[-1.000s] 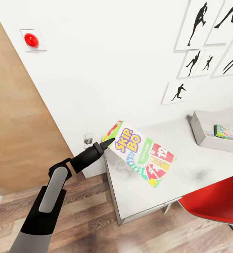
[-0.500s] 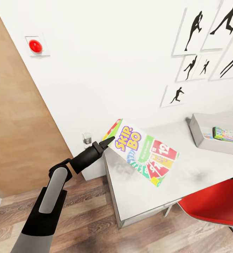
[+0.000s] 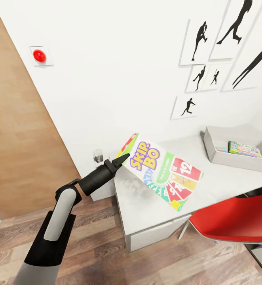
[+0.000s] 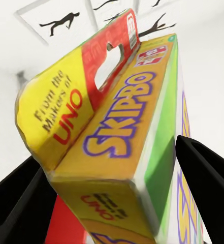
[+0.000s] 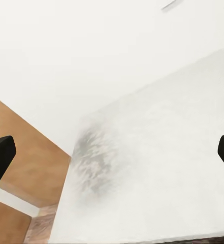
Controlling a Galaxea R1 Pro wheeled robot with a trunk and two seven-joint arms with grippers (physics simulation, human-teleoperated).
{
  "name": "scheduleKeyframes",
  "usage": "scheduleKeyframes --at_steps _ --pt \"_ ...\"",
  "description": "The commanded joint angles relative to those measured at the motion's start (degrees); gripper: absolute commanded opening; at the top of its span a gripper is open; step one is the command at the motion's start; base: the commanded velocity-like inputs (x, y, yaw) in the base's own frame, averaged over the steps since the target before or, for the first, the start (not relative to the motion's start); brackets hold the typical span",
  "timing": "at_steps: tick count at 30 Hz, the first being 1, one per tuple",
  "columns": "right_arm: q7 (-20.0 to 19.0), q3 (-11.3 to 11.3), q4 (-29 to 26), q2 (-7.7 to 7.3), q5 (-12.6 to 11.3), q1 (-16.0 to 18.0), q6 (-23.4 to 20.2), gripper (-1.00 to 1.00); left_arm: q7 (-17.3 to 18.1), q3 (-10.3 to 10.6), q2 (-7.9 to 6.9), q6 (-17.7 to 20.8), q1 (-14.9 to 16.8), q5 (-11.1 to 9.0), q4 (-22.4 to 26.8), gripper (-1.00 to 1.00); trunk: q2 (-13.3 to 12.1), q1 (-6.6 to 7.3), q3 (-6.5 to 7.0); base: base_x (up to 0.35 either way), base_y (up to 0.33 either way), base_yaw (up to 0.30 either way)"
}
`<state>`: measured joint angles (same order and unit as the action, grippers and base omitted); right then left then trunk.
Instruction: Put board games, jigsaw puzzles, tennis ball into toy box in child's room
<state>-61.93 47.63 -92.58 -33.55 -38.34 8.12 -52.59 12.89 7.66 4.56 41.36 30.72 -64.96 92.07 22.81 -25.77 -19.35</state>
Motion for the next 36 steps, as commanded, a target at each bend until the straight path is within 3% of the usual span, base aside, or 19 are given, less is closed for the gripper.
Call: scheduleKeyframes --at_steps 1,8,14,21,36 --pt "-0.1 0.0 0.0 0.02 0.0 0.1 -0.2 1.00 0.1 -0.1 0.05 0.3 0.0 -0.2 0.0 -1.00 0.1 -0.01 -0.05 -0.229 -0.203 0.000" --pt "0.0 0.0 0.0 0.18 0.0 0.1 0.1 1.00 0.1 0.0 0.08 0.3 0.0 -0.2 0.0 -1.00 0.1 -0.01 0.15 -0.236 -0.210 0.000" --pt "0.0 1.6 1.4 1.63 -0.6 1.7 -0.8 1.00 -1.9 0.1 -1.86 -0.4 0.2 -1.2 -0.1 -1.00 0.1 -0.01 0.15 0.000 0.000 0.000" --pt "0.0 1.8 1.4 1.63 -0.6 1.7 -0.8 1.00 -2.4 0.1 -1.90 -0.4 0.2 -3.4 -0.1 -1.00 0.1 -0.01 0.15 0.000 0.000 0.000" --pt "0.0 1.8 1.4 1.63 -0.6 1.7 -0.8 1.00 -2.4 0.1 -1.90 -0.4 0.2 -3.5 -0.1 -1.00 0.1 -0.01 0.15 0.000 0.000 0.000"
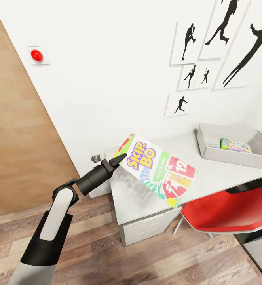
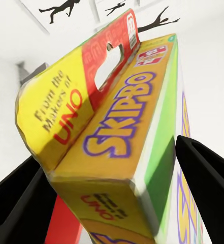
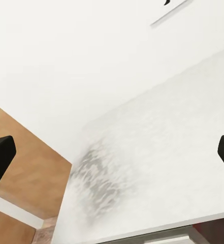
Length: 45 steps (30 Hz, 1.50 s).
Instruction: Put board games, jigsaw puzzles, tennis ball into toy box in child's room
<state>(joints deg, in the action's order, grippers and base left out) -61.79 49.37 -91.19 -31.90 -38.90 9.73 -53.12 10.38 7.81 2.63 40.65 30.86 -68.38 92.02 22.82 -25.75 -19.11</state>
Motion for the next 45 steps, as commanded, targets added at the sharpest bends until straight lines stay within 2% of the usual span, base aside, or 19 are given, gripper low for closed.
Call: scheduleKeyframes --at_steps 1,16,17,24,35,36,45 --pt "-0.1 0.0 0.0 -0.02 0.0 0.1 -0.3 1.00 0.1 -0.1 0.03 0.3 0.0 -0.1 0.0 -1.00 0.1 -0.03 -0.10 0.000 0.000 0.000" --pt "-0.1 0.0 0.0 -0.02 0.0 0.1 -0.3 1.00 0.1 -0.1 0.03 0.3 0.0 -0.1 0.0 -1.00 0.1 -0.03 -0.10 0.000 0.000 0.000" --pt "-0.5 0.4 0.0 -0.10 0.0 -0.1 -0.1 1.00 0.4 -0.4 -0.08 0.6 -0.3 0.3 0.0 -1.00 0.1 -0.03 -0.10 0.000 0.000 -0.019" --pt "-0.1 -1.2 -0.9 -0.59 0.4 -1.0 0.3 1.00 2.7 -2.6 -0.60 1.4 -2.1 -1.2 0.1 -1.00 0.1 -0.03 -0.10 0.000 0.000 -0.128" --pt "0.1 -1.9 -1.2 -0.69 0.5 -1.2 0.4 1.00 6.3 -6.3 -0.72 1.6 -2.5 -1.7 0.1 -1.00 0.1 -0.03 -0.10 0.000 -0.123 -0.251" --pt "0.1 -1.9 -1.2 -0.69 0.5 -1.2 0.5 1.00 6.9 -7.4 -0.73 1.6 -2.6 -1.8 0.1 -1.00 0.1 -0.03 -0.10 0.000 -0.232 -0.274" --pt "0.1 -2.2 -1.3 -0.65 0.5 -1.3 0.5 1.00 8.7 -7.6 -0.77 1.6 -2.7 -1.8 0.1 -1.00 0.1 -0.03 -0.09 0.004 -0.275 -0.281"
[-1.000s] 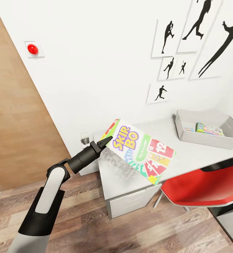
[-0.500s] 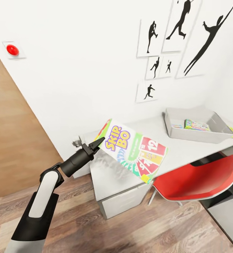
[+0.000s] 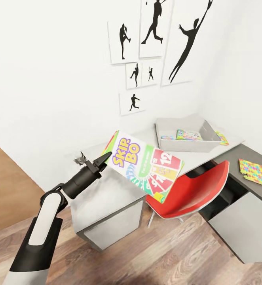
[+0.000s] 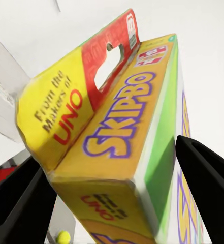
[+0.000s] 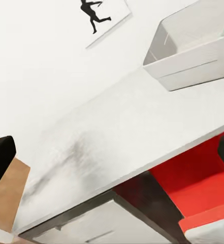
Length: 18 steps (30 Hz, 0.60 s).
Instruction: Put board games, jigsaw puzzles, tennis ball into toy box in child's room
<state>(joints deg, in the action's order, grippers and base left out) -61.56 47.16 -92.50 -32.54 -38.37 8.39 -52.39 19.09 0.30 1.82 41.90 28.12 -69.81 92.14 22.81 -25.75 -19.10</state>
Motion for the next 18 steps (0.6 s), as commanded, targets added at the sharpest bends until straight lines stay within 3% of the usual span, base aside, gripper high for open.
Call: scheduleKeyframes --at_steps 1,12,18 --pt "-0.1 0.0 0.0 -0.01 0.0 0.1 -0.3 1.00 0.2 -0.1 0.03 0.4 0.0 -0.3 0.0 -1.00 0.1 -0.03 -0.09 0.026 -0.301 -0.284" --pt "-0.1 -0.2 0.0 0.35 0.0 0.0 -0.2 1.00 0.9 -0.2 0.02 0.4 0.0 -0.3 0.0 -1.00 0.1 -0.03 0.10 0.078 -0.310 -0.279" --pt "-0.2 0.0 0.0 0.94 0.0 0.0 0.0 1.00 1.3 -0.3 0.04 0.3 -0.1 -0.3 0.0 -1.00 0.1 -0.03 0.15 0.165 -0.298 -0.074"
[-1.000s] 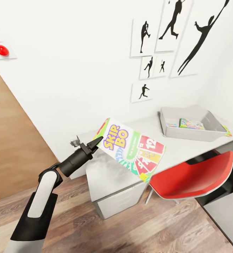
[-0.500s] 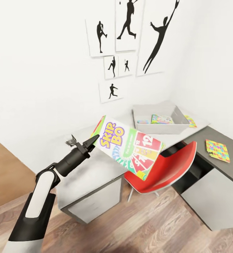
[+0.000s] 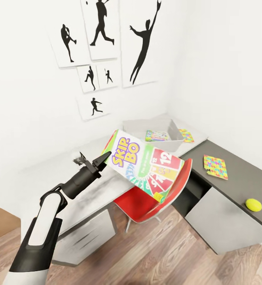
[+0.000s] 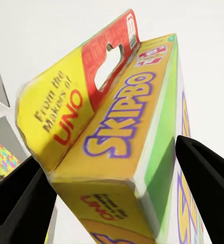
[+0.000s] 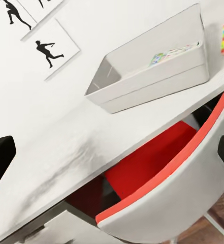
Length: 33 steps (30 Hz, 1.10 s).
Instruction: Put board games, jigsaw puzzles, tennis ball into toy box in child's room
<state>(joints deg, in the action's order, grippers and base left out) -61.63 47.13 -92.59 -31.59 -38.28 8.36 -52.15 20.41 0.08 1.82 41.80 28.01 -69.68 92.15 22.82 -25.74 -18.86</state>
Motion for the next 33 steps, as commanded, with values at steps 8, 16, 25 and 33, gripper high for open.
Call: scheduleKeyframes --at_steps 8,16,25,33 --pt "-0.1 -0.2 0.0 0.09 0.0 0.1 -0.2 1.00 0.5 -0.2 0.05 0.4 0.0 -0.5 0.0 -1.00 0.1 -0.05 -0.08 0.175 -0.257 0.130" --pt "-0.1 -0.3 0.0 0.12 0.0 0.1 -0.1 1.00 0.7 -0.2 0.06 0.4 0.0 -0.5 0.0 -1.00 0.1 -0.05 -0.07 0.060 -0.082 0.251" --pt "-0.1 -0.4 0.0 0.15 0.0 0.1 -0.1 1.00 0.8 -0.2 0.05 0.4 0.0 -0.5 0.0 -1.00 0.1 -0.05 -0.07 0.014 -0.019 0.278" --pt "-0.1 -0.4 0.0 0.18 0.0 0.1 -0.1 1.00 0.8 -0.2 0.08 0.4 0.0 -0.5 0.0 -1.00 0.1 -0.05 -0.07 0.003 -0.004 0.285"
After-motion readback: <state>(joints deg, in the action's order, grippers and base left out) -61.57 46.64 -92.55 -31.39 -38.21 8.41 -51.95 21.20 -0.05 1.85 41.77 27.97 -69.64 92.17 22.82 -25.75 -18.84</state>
